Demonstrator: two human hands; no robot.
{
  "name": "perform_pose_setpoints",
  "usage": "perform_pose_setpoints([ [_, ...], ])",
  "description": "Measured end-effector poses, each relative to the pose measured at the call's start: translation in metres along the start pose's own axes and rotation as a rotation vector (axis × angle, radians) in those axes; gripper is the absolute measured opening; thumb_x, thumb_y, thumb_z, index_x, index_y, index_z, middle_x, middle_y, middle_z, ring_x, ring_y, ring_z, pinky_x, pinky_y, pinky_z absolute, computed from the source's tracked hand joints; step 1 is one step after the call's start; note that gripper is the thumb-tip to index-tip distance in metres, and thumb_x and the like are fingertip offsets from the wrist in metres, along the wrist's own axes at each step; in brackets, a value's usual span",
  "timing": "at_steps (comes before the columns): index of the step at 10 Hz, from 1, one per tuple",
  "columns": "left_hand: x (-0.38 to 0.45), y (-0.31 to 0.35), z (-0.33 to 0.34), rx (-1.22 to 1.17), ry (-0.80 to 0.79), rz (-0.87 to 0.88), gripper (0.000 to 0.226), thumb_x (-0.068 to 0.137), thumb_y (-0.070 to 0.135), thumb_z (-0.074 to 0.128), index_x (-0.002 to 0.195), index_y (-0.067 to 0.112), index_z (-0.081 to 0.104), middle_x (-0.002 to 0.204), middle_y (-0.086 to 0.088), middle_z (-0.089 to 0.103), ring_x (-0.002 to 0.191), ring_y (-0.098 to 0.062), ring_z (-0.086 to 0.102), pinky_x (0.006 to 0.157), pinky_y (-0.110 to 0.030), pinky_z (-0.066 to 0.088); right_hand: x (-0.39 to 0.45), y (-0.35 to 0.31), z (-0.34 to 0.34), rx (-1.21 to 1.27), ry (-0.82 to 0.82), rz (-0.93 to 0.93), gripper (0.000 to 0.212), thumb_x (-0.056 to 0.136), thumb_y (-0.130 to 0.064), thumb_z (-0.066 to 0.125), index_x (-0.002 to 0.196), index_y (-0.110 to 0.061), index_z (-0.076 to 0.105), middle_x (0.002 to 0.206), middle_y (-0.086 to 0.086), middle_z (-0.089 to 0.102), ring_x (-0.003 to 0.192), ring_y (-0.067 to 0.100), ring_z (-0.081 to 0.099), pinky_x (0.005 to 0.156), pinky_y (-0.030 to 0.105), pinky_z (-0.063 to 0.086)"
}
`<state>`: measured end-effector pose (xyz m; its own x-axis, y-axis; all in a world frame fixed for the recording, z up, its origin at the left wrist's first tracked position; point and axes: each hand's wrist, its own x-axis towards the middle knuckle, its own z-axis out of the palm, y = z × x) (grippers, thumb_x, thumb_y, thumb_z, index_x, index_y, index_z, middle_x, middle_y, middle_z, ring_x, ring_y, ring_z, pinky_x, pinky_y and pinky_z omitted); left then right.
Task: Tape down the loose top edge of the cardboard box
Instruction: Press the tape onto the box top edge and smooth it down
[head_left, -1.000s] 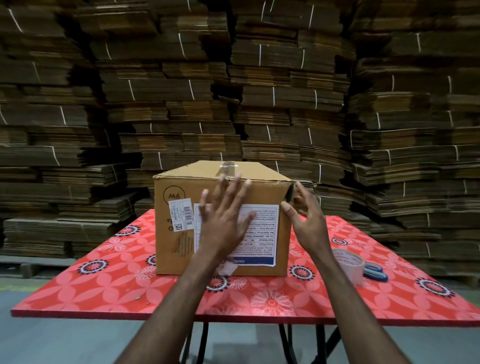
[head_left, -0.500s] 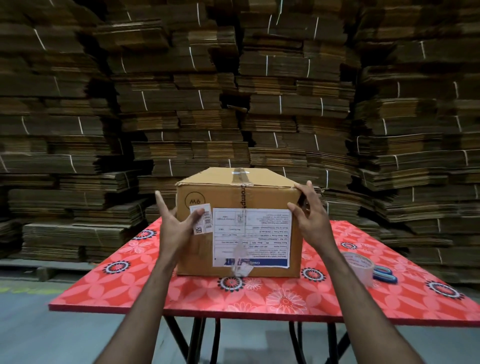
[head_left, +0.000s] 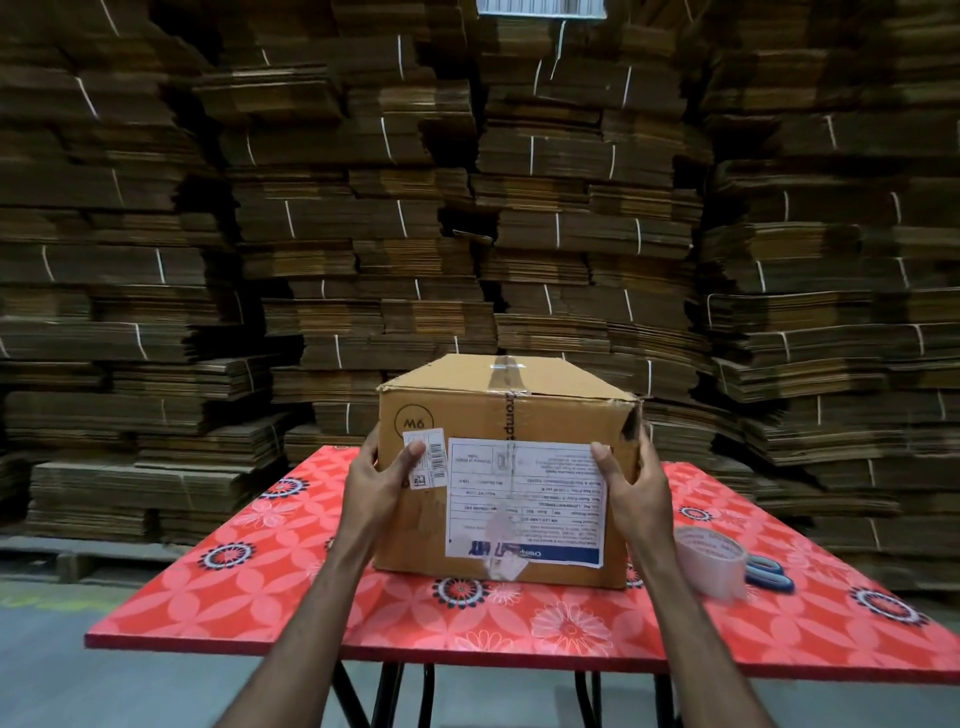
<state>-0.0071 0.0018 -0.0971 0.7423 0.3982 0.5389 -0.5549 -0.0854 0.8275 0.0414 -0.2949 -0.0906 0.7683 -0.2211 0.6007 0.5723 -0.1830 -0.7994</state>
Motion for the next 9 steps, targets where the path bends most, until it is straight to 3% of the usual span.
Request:
perform_pose_setpoints([
  [1,0.0,-0.001,0.001,0.013,-0.003,-0.008,0.057,0.084,0.039,0.075,0.135,0.024,0.057,0.113,0.006,0.072,0.093,-0.005,0.073,0.063,-0.019,0.058,0.001,0.002,-0.001,-0.016,-0.013,0.014,0.086,0.088,-0.058,0.07,0.159,-0.026,0.033,0.149,0.006,0.056,0.137,0.024,0.054,0.109,0.042,0.049],
  [2,0.0,-0.001,0.002,0.029,-0.007,-0.002,0.058,0.085,0.043,0.074,0.137,0.027,0.055,0.114,0.007,0.071,0.097,-0.009,0.072,0.064,-0.021,0.059,0.0,-0.001,-0.001,-0.003,-0.017,0.008,0.083,0.09,-0.053,0.069,0.158,-0.023,0.034,0.147,0.005,0.058,0.134,0.022,0.056,0.101,0.031,0.048],
  [4,0.003,-0.006,-0.001,0.058,-0.017,-0.006,0.066,0.08,0.057,0.075,0.137,0.032,0.053,0.119,0.005,0.071,0.108,-0.014,0.069,0.087,-0.043,0.06,-0.001,-0.002,0.001,-0.013,-0.014,0.011,0.078,0.091,-0.051,0.068,0.157,-0.022,0.037,0.143,0.006,0.062,0.13,0.021,0.059,0.094,0.024,0.047],
  [5,0.005,-0.007,-0.002,0.08,-0.014,-0.025,0.066,0.077,0.059,0.076,0.134,0.03,0.056,0.119,0.004,0.072,0.111,-0.013,0.069,0.095,-0.045,0.057,0.0,-0.002,-0.001,-0.005,-0.007,-0.002,0.072,0.092,-0.047,0.068,0.154,-0.021,0.042,0.138,0.004,0.065,0.126,0.018,0.062,0.091,0.018,0.045],
  [6,0.005,-0.008,0.002,0.068,-0.007,-0.001,0.058,0.084,0.048,0.074,0.135,0.029,0.055,0.119,0.007,0.071,0.11,-0.011,0.068,0.092,-0.039,0.057,0.003,0.004,0.001,0.004,0.006,-0.016,0.071,0.093,-0.05,0.067,0.154,-0.024,0.042,0.141,0.001,0.063,0.126,0.014,0.06,0.099,0.024,0.047],
  [7,0.008,-0.008,0.006,0.032,-0.002,0.016,0.051,0.087,0.047,0.069,0.132,0.029,0.055,0.114,0.006,0.071,0.104,-0.012,0.07,0.081,-0.031,0.058,0.009,0.013,0.005,0.069,0.039,-0.033,0.063,0.095,-0.064,0.055,0.146,-0.027,0.052,0.136,-0.002,0.066,0.126,0.015,0.062,0.108,0.041,0.049],
  [8,0.034,0.003,0.006,-0.017,0.048,0.084,0.076,0.081,0.075,0.059,0.134,0.022,0.05,0.12,0.003,0.067,0.113,-0.015,0.066,0.081,-0.022,0.052,0.026,0.011,0.0,0.23,0.112,-0.033,0.053,0.099,-0.067,0.04,0.126,-0.028,0.066,0.122,-0.01,0.072,0.118,0.003,0.064,0.108,0.035,0.048],
  [9,0.081,0.029,-0.004,-0.036,0.006,0.141,0.095,0.07,0.092,0.046,0.142,0.03,0.046,0.139,0.01,0.057,0.129,-0.003,0.053,0.099,-0.025,0.043,0.068,-0.008,-0.014,0.226,-0.004,0.009,0.056,0.099,-0.066,0.036,0.121,-0.027,0.07,0.117,-0.011,0.074,0.112,-0.005,0.066,0.103,0.03,0.047],
])
